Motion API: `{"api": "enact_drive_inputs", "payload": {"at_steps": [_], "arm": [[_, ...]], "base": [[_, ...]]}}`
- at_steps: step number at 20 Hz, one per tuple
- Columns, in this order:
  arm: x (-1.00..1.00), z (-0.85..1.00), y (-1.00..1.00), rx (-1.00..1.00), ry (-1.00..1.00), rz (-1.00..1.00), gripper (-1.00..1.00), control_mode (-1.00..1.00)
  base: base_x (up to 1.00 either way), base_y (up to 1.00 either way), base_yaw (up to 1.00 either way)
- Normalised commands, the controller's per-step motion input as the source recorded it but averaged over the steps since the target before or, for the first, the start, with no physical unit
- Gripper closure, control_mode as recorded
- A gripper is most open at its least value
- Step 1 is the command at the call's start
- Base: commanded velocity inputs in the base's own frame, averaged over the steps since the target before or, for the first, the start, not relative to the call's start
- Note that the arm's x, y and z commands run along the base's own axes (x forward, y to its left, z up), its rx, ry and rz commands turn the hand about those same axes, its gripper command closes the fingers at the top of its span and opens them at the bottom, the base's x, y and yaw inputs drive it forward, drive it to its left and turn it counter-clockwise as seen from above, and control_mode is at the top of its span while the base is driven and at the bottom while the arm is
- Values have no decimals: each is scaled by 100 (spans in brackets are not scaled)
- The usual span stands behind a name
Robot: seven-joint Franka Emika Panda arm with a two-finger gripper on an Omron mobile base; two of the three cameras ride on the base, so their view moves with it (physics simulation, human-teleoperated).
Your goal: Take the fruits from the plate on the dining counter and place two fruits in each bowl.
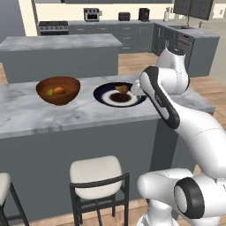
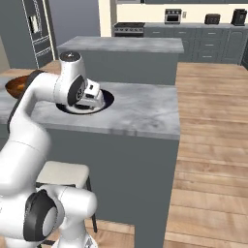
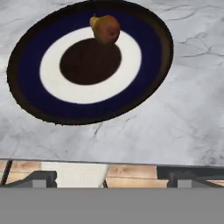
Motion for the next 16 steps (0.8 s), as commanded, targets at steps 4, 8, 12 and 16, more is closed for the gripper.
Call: {"api": "enact_drive_inputs", "payload": {"at_steps": [4,8,12,16], "arm": [[47,0,11,-2,-8,14,-100,-100],[30,-4,25,-12,-18,9,-100,-100],[52,-15,15,-5,-9,7,-100,-100],[74,-8,-3,0,1,4,-100,-100]], "base": [[0,0,0],[0,0,0],[0,0,0],[0,0,0]]}}
